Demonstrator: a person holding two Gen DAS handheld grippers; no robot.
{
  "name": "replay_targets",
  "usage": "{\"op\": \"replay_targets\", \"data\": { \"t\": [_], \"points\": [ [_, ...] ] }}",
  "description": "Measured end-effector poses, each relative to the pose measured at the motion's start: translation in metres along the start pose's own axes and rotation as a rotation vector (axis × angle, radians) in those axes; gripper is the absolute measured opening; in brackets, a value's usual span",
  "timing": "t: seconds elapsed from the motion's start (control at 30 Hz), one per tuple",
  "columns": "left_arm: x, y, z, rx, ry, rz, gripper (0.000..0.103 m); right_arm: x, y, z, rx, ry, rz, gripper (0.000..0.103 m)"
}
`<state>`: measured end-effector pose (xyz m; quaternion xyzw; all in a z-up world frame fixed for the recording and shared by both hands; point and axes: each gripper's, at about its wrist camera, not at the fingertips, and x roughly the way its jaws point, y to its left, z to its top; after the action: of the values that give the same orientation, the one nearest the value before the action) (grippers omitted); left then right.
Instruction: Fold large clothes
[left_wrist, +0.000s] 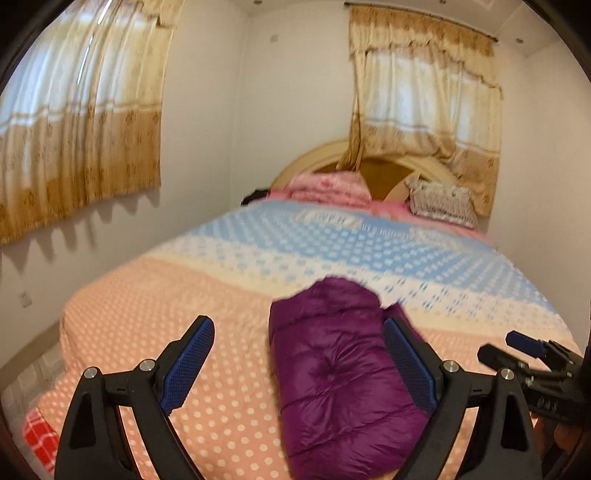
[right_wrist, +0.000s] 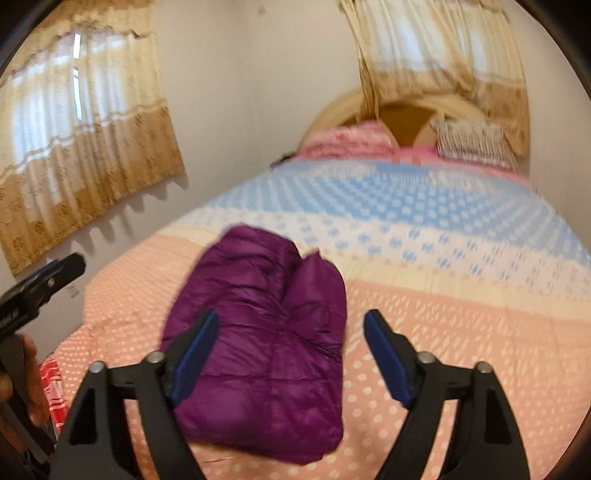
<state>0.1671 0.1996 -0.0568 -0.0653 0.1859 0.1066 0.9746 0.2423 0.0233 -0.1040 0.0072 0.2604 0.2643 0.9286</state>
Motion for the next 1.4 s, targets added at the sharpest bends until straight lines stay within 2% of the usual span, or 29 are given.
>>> {"op": "replay_targets", "data": {
  "t": [0.17,0.37,1.4],
  "points": [
    [-0.022,0.002,0.008,-0.009,-0.036,-0.016,0.093,-0.028,0.019,0.008,-0.037,-0.057,-0.003,0.086],
    [-0.03,0.004,0.012,-0.021,-0.06,-0.021,0.093,-0.047,0.019,0.01,-0.061,-0.09,0.001,0.086],
    [-0.023,0.006,0.005,-0.016,-0.035,-0.019,0.093,-0.052,0.015,0.003,-0.055,-0.073,0.027,0.086]
  ]
}}
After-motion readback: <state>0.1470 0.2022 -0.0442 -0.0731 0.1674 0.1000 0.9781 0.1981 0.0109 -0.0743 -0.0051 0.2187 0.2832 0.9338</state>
